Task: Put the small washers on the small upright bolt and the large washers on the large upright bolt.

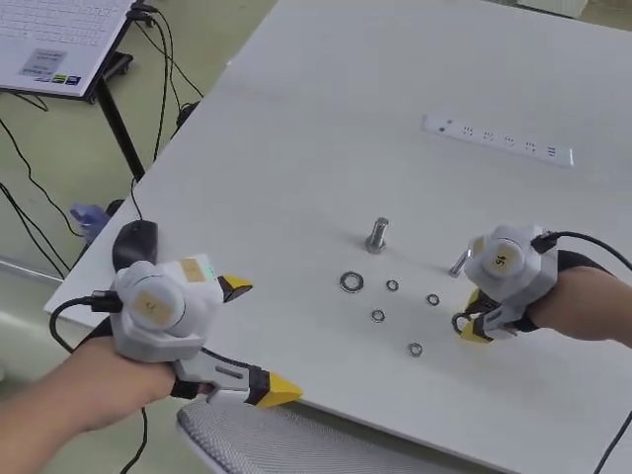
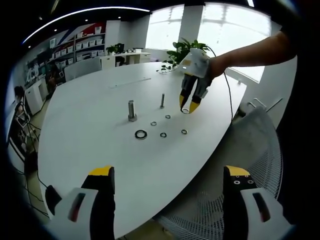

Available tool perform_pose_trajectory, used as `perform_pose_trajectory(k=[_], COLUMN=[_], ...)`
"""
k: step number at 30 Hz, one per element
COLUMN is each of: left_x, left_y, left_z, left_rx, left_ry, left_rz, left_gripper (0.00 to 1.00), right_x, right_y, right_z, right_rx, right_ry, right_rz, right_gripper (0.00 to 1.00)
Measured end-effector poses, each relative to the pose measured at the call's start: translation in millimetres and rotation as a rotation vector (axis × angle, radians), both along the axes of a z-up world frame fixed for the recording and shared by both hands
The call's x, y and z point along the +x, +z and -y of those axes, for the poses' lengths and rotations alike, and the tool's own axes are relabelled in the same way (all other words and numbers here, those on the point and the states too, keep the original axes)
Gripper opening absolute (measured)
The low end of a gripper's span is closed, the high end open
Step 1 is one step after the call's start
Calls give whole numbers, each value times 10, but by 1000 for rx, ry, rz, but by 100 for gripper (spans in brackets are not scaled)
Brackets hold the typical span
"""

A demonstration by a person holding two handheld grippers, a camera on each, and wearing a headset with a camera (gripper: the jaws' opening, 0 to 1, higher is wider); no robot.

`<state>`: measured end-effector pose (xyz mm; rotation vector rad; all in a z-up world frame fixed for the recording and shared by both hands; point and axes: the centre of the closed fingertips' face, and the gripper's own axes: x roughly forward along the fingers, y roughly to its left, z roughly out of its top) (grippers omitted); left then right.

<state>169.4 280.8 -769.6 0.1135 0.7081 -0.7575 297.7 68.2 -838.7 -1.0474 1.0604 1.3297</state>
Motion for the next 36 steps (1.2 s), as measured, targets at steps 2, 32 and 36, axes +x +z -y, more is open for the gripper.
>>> perform_pose_trajectory(k=[2, 32, 36], left_x=[-6, 30, 34], left_y=[-14, 30, 29], left_z=[-4, -65, -45], left_rx=[0, 19, 14], left_ry=[2, 20, 20], left_rz=[-9, 13, 10], left_gripper=[90, 92, 92], right_x=[3, 292, 345], right_y=[50, 802, 808], right_z=[-10, -455, -528], right_rx=[0, 31, 26], right_ry=[0, 36, 45], right_rz=[-1, 24, 24], right_gripper=[20, 21, 21])
